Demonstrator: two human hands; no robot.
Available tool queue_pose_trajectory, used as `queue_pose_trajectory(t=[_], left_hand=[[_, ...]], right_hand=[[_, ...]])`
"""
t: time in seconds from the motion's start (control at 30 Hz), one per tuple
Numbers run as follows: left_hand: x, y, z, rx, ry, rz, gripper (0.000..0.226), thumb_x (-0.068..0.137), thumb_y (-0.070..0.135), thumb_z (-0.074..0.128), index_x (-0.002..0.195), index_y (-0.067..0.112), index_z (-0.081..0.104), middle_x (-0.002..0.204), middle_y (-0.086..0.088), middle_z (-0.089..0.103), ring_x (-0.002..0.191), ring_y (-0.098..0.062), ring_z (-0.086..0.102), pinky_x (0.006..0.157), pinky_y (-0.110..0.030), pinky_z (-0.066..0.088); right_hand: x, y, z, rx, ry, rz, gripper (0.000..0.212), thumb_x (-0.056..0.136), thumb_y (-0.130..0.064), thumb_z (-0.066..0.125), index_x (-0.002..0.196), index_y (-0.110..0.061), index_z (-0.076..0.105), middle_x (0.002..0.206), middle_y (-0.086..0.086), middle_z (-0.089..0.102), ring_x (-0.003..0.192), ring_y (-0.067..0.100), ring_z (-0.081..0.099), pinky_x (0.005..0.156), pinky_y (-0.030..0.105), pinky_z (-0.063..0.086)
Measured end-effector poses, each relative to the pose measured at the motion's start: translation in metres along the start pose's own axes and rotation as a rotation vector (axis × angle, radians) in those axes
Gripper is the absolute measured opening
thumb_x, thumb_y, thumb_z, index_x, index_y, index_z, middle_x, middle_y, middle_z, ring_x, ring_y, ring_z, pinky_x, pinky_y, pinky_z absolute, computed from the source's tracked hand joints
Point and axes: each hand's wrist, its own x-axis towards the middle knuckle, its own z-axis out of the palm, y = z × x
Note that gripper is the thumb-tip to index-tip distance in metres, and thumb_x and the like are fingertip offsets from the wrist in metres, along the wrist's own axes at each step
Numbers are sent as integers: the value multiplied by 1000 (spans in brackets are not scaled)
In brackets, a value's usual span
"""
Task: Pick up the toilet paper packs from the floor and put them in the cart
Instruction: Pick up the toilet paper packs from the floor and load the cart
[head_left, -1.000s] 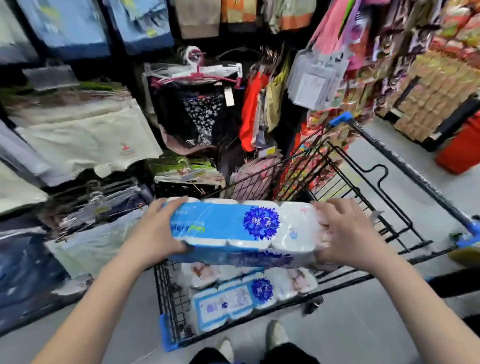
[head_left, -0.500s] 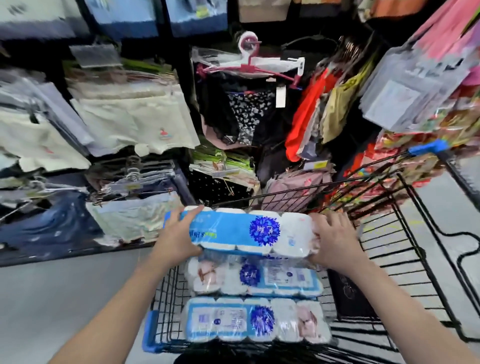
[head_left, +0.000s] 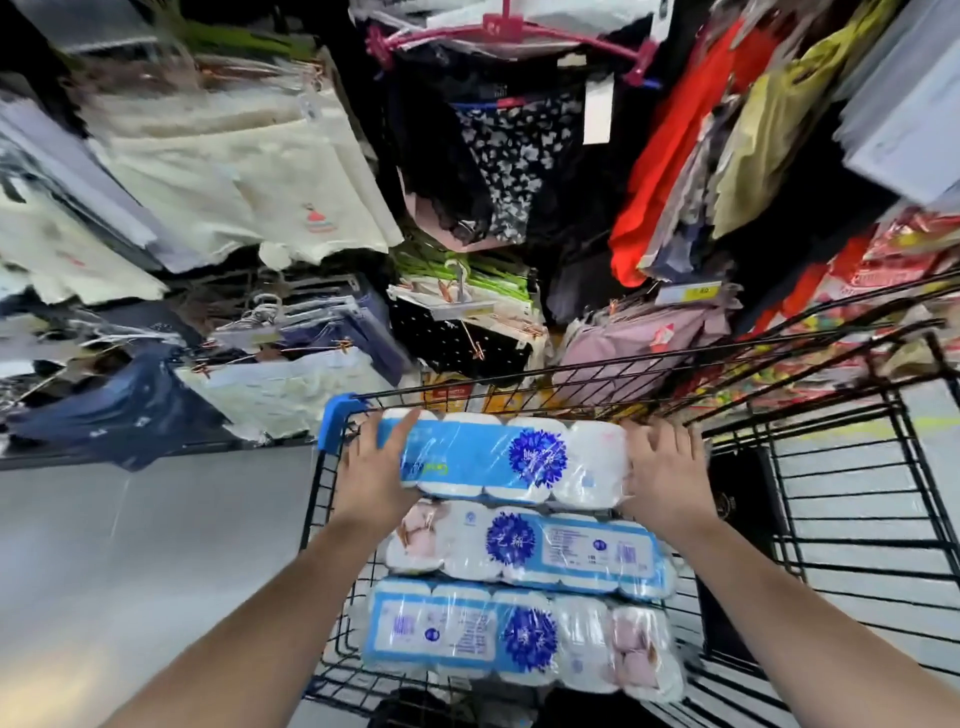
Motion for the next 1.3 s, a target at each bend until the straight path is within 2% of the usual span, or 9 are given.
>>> queue_pose_trajectory(t=[0.13, 0.3, 0.4, 0.5, 0.57, 0.67, 0.97, 1.17, 1.3], left_hand=[[7, -3, 13, 3, -32, -25, 112, 73, 20, 80, 154, 49, 9, 161, -5, 6, 143, -34, 27, 114, -46, 35], [18, -6, 21, 23, -142, -71, 109, 78, 15, 75, 155, 49, 6, 162, -3, 2, 145, -30, 31, 107, -46, 45], [25, -15, 22, -44, -139, -109, 95, 84, -6, 59, 156, 39, 17, 159, -6, 17, 129, -28, 51, 100, -38, 50], [31, -23, 20, -87, -187, -87, 87, 86, -5, 55, 155, 37, 23, 158, -7, 24, 124, -28, 57, 96, -34, 51], [30, -23, 21, -68, -233, -70, 84, 87, 0, 56, 155, 38, 25, 157, -6, 27, 118, -28, 60, 92, -34, 51], [26, -16, 21, -49, -221, -57, 79, 88, 6, 58, 154, 36, 27, 147, -2, 36, 105, -25, 61, 82, -31, 50], [8, -13, 18, -193, -123, 46, 73, 85, 14, 69, 151, 24, 39, 142, -7, 44, 122, -28, 55, 97, -38, 50], [-13, -18, 8, -239, -82, 55, 71, 85, 15, 70, 149, 25, 41, 142, -7, 46, 122, -25, 55, 94, -28, 45], [-35, -25, 1, -291, -87, 52, 72, 86, 17, 71, 150, 27, 39, 148, -8, 40, 125, -24, 53, 102, -28, 42]], right_hand=[[3, 0, 25, -7, -74, 20, 119, 32, -58, 95, 134, -12, 55, 126, 25, 56, 124, 47, 51, 114, 59, 25], [13, -8, 34, -2, -154, 29, 99, 65, -50, 81, 147, -16, 37, 148, 21, 40, 142, 40, 33, 123, 54, 16], [14, -14, 45, 20, -183, 41, 93, 75, -43, 76, 153, -19, 30, 154, 19, 32, 148, 37, 25, 124, 51, 14], [19, -18, 51, 54, -207, 29, 92, 83, -39, 73, 158, -19, 22, 162, 17, 23, 154, 34, 15, 125, 47, 12], [24, -21, 51, 96, -259, 17, 84, 87, -31, 71, 157, -20, 26, 161, 12, 29, 151, 30, 24, 124, 40, 18], [26, -25, 50, 171, -293, 23, 66, 93, -21, 60, 153, -22, 34, 147, 5, 49, 133, 27, 50, 108, 35, 41], [4, -38, 33, 356, -162, 54, 58, 94, -32, 64, 147, -21, 46, 132, 9, 58, 122, 32, 56, 103, 42, 46], [-16, -53, 6, 401, -39, -8, 55, 96, -33, 62, 147, -23, 46, 130, 8, 60, 118, 33, 59, 103, 48, 48], [-43, -63, -11, 378, 23, -42, 54, 96, -33, 62, 147, -24, 46, 130, 8, 60, 119, 33, 59, 103, 48, 49]])
